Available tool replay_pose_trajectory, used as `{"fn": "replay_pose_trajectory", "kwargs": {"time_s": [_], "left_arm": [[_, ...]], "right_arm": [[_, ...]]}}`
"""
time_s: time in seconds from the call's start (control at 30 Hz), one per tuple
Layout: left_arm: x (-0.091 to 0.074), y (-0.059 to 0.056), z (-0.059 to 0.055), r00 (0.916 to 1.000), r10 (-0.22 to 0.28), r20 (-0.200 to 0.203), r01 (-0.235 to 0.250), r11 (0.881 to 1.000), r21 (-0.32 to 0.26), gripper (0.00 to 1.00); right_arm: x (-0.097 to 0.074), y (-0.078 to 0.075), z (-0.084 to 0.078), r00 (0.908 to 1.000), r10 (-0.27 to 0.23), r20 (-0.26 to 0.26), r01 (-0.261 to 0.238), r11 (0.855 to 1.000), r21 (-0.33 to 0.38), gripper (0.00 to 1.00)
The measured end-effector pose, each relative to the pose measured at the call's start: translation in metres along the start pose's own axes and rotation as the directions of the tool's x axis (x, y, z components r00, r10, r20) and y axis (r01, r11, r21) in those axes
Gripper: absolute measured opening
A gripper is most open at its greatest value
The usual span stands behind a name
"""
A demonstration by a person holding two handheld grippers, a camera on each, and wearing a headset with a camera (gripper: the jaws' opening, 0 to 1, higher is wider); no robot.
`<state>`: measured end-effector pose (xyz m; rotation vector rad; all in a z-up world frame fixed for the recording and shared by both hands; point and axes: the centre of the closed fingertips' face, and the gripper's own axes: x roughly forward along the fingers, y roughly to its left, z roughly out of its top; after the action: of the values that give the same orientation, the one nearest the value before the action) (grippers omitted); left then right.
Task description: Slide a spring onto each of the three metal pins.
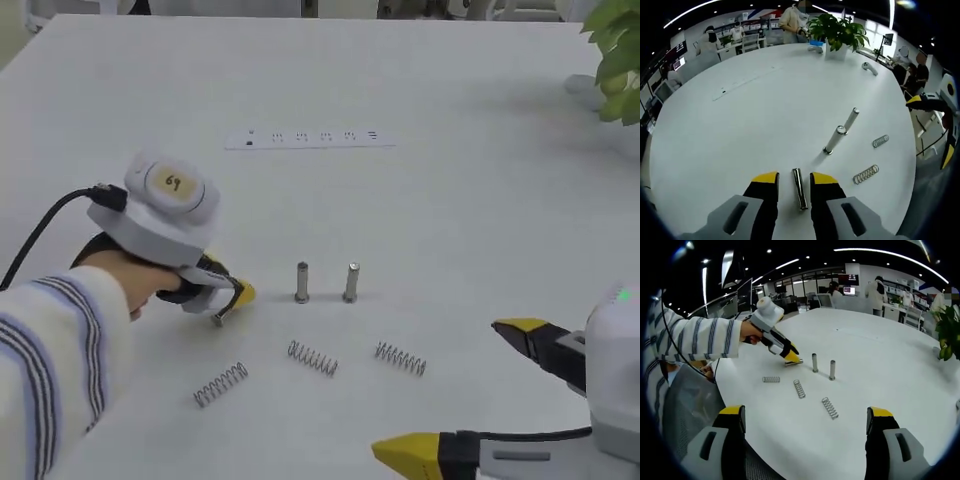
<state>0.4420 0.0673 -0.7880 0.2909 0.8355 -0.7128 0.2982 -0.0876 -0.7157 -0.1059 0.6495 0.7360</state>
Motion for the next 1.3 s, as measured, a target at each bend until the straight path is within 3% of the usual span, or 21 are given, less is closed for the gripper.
{"fn": "replay_pose_trajectory", "kwargs": {"time_s": [0.1, 0.37, 0.63, 0.8, 1.17, 1.3], "left_arm": [[0.002, 0.000, 0.001, 1.0000, -0.008, 0.002, 0.008, 1.000, -0.015, 0.16], [0.007, 0.004, -0.002, 1.0000, -0.001, -0.007, 0.001, 1.000, 0.017, 0.05], [0.009, 0.002, -0.005, 0.9996, -0.022, -0.019, 0.023, 1.000, 0.021, 0.04], [0.013, 0.005, -0.014, 0.9983, -0.003, -0.059, 0.004, 0.999, 0.032, 0.01], [0.014, 0.004, -0.010, 0.9988, 0.006, -0.048, -0.004, 0.999, 0.046, 0.01], [0.014, 0.006, -0.009, 0.9984, 0.022, -0.051, -0.022, 1.000, 0.008, 0.00]], "right_arm": [[0.001, 0.001, 0.001, 1.0000, 0.004, 0.009, -0.004, 1.000, 0.010, 1.00], [0.001, 0.000, -0.001, 1.0000, 0.001, 0.000, -0.001, 1.000, 0.014, 1.00], [0.001, 0.000, 0.000, 1.0000, 0.000, 0.000, 0.000, 1.000, 0.013, 1.00], [0.001, -0.001, 0.001, 1.0000, -0.003, 0.007, 0.003, 1.000, 0.017, 0.99], [0.000, -0.005, 0.002, 0.9999, -0.012, 0.009, 0.012, 1.000, 0.012, 0.99], [0.001, -0.005, 0.001, 0.9999, -0.011, 0.003, 0.011, 1.000, 0.007, 0.99]]}}
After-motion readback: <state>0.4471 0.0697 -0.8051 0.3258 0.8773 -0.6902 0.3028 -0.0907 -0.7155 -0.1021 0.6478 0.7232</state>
